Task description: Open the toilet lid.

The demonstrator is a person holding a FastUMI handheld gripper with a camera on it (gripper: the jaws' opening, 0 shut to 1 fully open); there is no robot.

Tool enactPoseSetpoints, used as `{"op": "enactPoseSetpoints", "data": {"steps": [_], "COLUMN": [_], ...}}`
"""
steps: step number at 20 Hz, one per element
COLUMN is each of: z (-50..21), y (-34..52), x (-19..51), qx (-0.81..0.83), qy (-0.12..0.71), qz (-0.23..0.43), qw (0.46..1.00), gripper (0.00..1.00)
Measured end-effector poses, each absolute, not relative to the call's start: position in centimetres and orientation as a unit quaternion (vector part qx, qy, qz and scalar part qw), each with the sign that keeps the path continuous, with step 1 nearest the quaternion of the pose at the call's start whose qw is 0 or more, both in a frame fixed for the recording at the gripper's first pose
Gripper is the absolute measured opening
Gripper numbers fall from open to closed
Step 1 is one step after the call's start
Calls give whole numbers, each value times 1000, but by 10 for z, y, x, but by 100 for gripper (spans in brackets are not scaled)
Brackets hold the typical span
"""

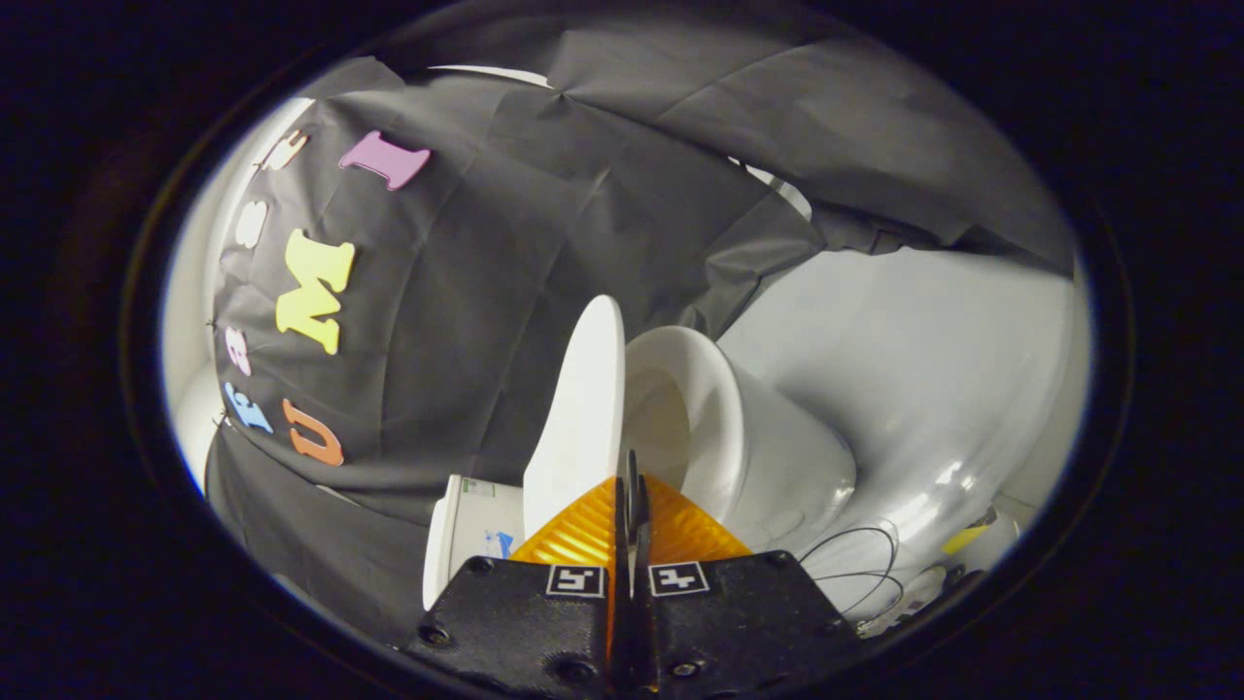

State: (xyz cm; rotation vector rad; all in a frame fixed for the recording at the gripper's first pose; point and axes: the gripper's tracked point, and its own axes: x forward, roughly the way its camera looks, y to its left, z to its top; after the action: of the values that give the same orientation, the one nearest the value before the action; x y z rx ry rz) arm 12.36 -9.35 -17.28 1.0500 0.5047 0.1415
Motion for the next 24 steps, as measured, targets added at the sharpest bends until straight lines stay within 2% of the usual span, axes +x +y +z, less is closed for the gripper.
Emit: {"op": "enactPoseSetpoints", "data": {"steps": [24], "z": [-57], "y": [-27], "x": [113], "qx": [409], "qy": [176], "qz": [116], "qw": [888], "gripper": [5]}}
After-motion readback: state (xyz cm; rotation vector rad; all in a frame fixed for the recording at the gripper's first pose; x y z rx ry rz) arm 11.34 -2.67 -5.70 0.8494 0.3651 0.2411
